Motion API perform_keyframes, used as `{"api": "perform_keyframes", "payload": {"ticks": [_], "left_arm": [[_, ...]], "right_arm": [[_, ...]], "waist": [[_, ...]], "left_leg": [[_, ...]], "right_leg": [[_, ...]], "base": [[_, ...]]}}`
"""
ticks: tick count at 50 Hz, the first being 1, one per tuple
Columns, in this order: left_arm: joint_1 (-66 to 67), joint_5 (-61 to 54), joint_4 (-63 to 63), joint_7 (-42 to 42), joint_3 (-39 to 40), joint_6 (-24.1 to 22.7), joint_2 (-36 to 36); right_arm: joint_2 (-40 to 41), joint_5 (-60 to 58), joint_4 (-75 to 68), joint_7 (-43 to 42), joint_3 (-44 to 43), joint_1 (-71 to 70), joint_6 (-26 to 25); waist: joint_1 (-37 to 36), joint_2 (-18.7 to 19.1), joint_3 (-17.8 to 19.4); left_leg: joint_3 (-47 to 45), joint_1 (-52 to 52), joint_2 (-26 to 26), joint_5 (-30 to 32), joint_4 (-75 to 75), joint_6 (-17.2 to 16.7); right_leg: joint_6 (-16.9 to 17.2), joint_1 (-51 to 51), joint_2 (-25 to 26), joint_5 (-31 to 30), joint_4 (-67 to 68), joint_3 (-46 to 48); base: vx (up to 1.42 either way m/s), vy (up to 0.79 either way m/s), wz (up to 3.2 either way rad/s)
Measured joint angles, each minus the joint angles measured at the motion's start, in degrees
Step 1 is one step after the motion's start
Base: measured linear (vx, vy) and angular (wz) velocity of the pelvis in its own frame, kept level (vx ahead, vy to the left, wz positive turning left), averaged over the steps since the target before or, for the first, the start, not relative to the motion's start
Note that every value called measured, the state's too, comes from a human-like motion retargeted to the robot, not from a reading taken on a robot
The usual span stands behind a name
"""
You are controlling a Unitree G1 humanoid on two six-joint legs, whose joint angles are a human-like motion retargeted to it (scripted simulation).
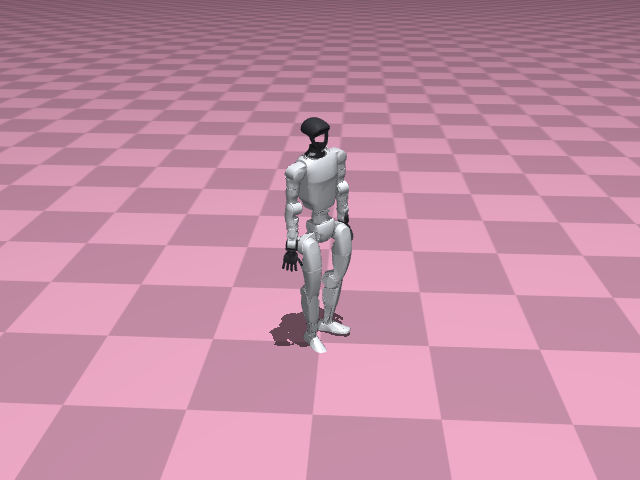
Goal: Upper body actions
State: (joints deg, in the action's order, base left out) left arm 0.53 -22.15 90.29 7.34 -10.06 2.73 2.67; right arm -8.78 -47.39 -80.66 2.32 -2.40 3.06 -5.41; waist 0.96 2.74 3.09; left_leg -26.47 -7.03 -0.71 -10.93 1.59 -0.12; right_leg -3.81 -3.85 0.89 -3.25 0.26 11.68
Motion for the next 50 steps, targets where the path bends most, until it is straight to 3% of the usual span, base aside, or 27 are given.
{"api": "perform_keyframes", "payload": {"ticks": [50], "left_arm": [[0.09, -0.1, 0.2, -0.73, 0.66, 0.16, -0.32]], "right_arm": [[0.15, -0.22, -0.12, 0.11, 0.09, 0.22, -0.08]], "waist": [[0.05, -0.04, -0.05]], "left_leg": [[0.15, 0.15, -0.01, 0.23, -0.01, -0.11]], "right_leg": [[0.0, 0.06, 0.05, 0.28, -0.04, 0.21]], "base": [[0.0, 0.0, 0.0]]}}
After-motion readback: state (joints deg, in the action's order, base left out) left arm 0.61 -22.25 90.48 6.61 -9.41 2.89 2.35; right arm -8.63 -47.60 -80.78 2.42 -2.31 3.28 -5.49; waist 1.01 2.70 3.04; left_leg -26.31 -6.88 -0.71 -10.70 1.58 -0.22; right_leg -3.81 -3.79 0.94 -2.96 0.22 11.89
